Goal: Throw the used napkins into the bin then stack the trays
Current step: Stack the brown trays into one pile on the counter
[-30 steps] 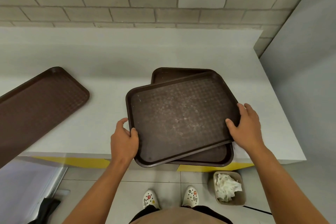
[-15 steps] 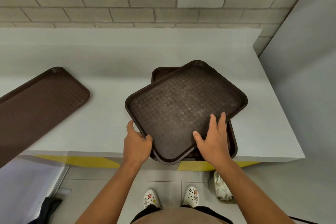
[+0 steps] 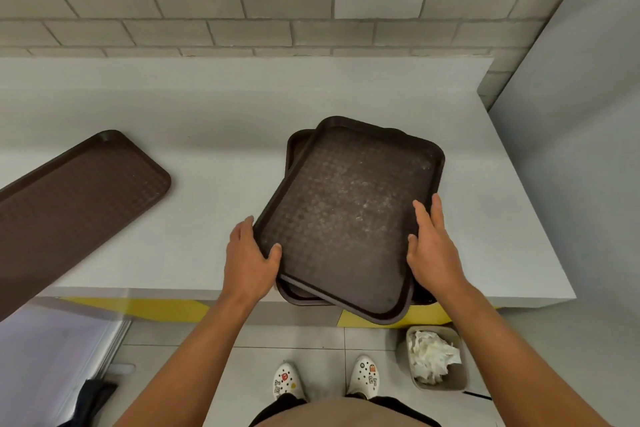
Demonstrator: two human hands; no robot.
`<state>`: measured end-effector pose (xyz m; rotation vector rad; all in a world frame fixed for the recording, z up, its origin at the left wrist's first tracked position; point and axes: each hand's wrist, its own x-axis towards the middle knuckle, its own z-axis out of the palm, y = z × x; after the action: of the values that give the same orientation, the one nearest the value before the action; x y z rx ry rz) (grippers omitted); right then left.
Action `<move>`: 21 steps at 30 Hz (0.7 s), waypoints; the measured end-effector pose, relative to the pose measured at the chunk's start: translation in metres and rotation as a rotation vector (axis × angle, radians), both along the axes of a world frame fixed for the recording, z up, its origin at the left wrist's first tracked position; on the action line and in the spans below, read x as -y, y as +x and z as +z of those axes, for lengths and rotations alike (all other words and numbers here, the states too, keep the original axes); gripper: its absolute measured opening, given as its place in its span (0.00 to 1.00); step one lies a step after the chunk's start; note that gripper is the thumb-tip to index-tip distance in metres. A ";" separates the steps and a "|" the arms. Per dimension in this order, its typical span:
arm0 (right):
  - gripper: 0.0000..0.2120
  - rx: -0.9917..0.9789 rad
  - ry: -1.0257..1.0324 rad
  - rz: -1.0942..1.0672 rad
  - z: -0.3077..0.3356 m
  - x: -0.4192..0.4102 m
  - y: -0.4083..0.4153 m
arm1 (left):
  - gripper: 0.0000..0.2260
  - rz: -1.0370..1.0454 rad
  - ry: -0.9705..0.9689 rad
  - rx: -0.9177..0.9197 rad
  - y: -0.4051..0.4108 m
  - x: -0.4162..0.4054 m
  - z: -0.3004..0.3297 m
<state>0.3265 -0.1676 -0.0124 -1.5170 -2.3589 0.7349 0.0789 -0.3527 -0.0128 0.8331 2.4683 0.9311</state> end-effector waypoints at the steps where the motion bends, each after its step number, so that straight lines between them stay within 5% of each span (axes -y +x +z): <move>1: 0.29 0.005 0.018 0.018 0.000 -0.003 0.001 | 0.31 -0.016 -0.012 -0.005 0.000 -0.001 -0.001; 5: 0.27 0.016 0.027 0.050 0.001 -0.015 0.001 | 0.17 -0.107 0.026 0.031 0.003 -0.003 -0.001; 16: 0.29 0.028 -0.176 -0.088 -0.006 -0.043 0.006 | 0.21 -0.107 0.054 0.082 0.015 0.002 -0.003; 21: 0.11 -0.155 -0.126 -0.135 -0.013 -0.030 0.013 | 0.15 -0.050 0.053 0.062 0.016 -0.003 -0.006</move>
<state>0.3396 -0.1371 -0.0257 -1.5886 -2.1108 0.9468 0.0951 -0.3498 -0.0187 0.8658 2.3683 0.9935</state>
